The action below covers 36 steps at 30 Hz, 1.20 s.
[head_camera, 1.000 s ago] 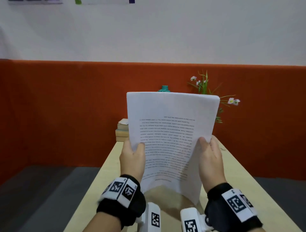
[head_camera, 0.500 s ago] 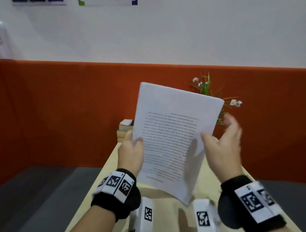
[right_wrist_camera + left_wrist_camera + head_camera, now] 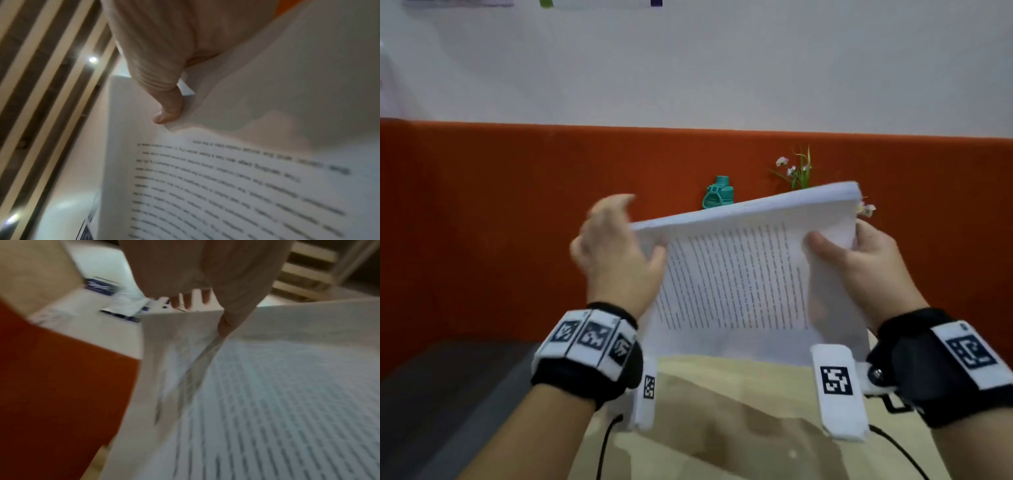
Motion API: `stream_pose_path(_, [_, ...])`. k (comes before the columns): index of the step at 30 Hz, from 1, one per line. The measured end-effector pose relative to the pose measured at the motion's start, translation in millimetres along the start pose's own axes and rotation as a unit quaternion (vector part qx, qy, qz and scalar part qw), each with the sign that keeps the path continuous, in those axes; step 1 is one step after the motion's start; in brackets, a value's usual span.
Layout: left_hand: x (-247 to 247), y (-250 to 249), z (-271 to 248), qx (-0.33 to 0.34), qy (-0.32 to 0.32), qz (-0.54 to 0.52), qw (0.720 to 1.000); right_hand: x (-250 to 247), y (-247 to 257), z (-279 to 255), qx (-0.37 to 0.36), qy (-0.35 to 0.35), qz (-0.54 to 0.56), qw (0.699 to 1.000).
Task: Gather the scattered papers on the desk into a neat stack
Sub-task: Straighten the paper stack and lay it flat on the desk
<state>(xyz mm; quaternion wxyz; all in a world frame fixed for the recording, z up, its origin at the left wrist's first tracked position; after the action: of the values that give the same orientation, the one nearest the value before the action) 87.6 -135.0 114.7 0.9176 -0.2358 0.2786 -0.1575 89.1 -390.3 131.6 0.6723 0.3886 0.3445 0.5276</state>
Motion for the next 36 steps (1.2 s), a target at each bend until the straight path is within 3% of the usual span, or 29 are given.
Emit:
stream_pose_path(1, [-1,14,-1,-0.093,0.001,-0.056,0.994,-5,-6,-4,0.014,-0.008,0.035,0.999])
stream_pose_path(2, [-1,25,-4,-0.188,0.036,-0.156,0.969,-8,-12,-7,0.027,-0.014,0.060,0.998])
stream_pose_path(3, [1,32,-7,-0.260,0.079,-0.270,0.924,-10,-18,-10,0.038,-0.018,0.077,0.996])
stream_pose_path(4, [7,38,-11,-0.302,0.116,-0.359,0.875,-11,-24,-13,0.046,-0.019,0.090,0.995])
stream_pose_path(5, [12,42,-15,-0.304,0.147,-0.400,0.852,-10,-30,-15,0.049,-0.018,0.098,0.994])
stream_pose_path(8, [15,39,-21,-0.241,0.152,-0.383,0.879,-6,-41,-19,0.031,-0.030,0.093,0.995])
stream_pose_path(12, [21,40,-29,-0.217,0.110,-0.389,0.888,-1,-55,-25,0.019,-0.084,0.075,0.993])
stream_pose_path(18, [33,57,-52,-0.265,0.137,-0.362,0.883,8,-89,-50,0.066,-0.123,-0.012,0.990])
stream_pose_path(24, [30,46,-46,-0.259,0.103,-0.374,0.885,14,-79,-42,0.086,-0.125,0.009,0.988])
stream_pose_path(31, [35,48,-47,-0.285,0.135,-0.351,0.882,16,-77,-51,0.113,-0.093,0.035,0.989])
stream_pose_path(36, [34,51,-55,-0.306,0.159,-0.364,0.865,12,-81,-56,0.136,-0.072,0.040,0.987])
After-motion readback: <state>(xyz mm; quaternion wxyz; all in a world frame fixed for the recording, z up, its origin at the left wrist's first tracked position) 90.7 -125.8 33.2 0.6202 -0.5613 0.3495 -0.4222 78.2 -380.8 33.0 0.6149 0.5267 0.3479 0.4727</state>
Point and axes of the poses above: each hand's wrist, its own z-axis towards the middle knuckle, its own x-axis out of the palm, y = z × x, the point moved 1 cm from there along z, towards the middle knuckle, and after that the axes turned 1 degree about -y, right-handed, at the moved point
